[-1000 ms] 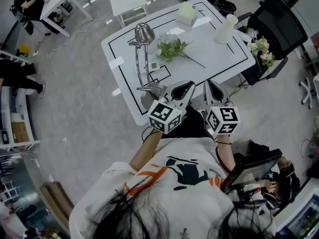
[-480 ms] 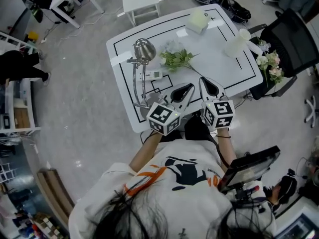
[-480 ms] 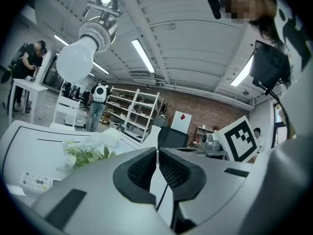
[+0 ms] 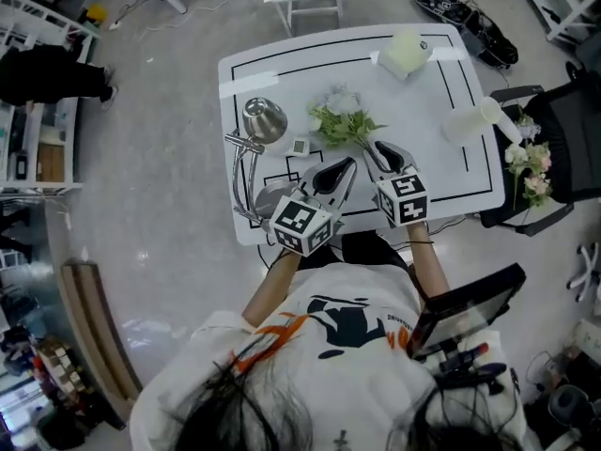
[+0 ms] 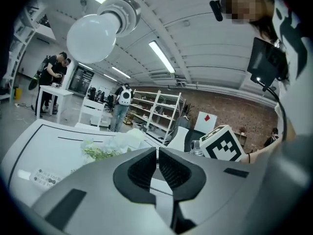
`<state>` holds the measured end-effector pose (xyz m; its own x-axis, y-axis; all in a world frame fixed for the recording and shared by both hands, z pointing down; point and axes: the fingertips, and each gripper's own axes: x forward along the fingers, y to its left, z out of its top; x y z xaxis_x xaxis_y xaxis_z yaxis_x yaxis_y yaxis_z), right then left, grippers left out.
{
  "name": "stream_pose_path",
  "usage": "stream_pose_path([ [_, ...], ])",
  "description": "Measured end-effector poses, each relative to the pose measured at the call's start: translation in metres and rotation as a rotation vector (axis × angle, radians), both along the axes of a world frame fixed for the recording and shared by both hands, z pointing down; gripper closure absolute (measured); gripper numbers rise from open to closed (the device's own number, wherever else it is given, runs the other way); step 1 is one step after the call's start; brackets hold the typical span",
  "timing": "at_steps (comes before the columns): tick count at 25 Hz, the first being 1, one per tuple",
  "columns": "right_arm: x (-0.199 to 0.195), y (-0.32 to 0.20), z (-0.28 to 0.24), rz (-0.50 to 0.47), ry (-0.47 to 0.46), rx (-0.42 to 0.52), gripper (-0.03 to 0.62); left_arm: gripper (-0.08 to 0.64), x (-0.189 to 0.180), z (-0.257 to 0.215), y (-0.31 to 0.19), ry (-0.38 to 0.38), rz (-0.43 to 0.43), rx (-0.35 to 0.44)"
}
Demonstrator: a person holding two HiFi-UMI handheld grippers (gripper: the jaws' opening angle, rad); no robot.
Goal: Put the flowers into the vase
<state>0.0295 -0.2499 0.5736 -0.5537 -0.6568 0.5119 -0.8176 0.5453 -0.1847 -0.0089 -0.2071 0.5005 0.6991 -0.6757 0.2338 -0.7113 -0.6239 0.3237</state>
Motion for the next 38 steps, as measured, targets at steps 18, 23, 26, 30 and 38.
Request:
stream_pose_path([
  [18, -0.059, -0.053, 0.075, -0.384, 0.285, -0.111, 0.305, 0.551, -0.017, 0.015, -0.025, -0.087, -0.287, -0.038],
  [23, -0.059, -0.056, 0.078, -0.372, 0.280, -0.107, 0.441, 0.551, -0.027, 0.013, -0.019, -0.086, -0.326, -0.040],
  [26, -0.056, -0.056, 0.073, -0.343, 0.237, -0.095, 0.519, 0.551, -0.033, 0.015, -0.013, -0.086, -0.346, -0.045],
  [30, -0.042, -0.058, 0.050, -0.255, 0.129, -0.078, 0.541, 0.551, -0.034, 0.014, -0.009, -0.067, -0.342, -0.052],
  [38, 0.004, -0.052, -0.048, -0.151, -0.072, 0.061, 0.545, 0.549, -0.018, 0.008, -0.017, -0.041, -0.278, -0.054],
])
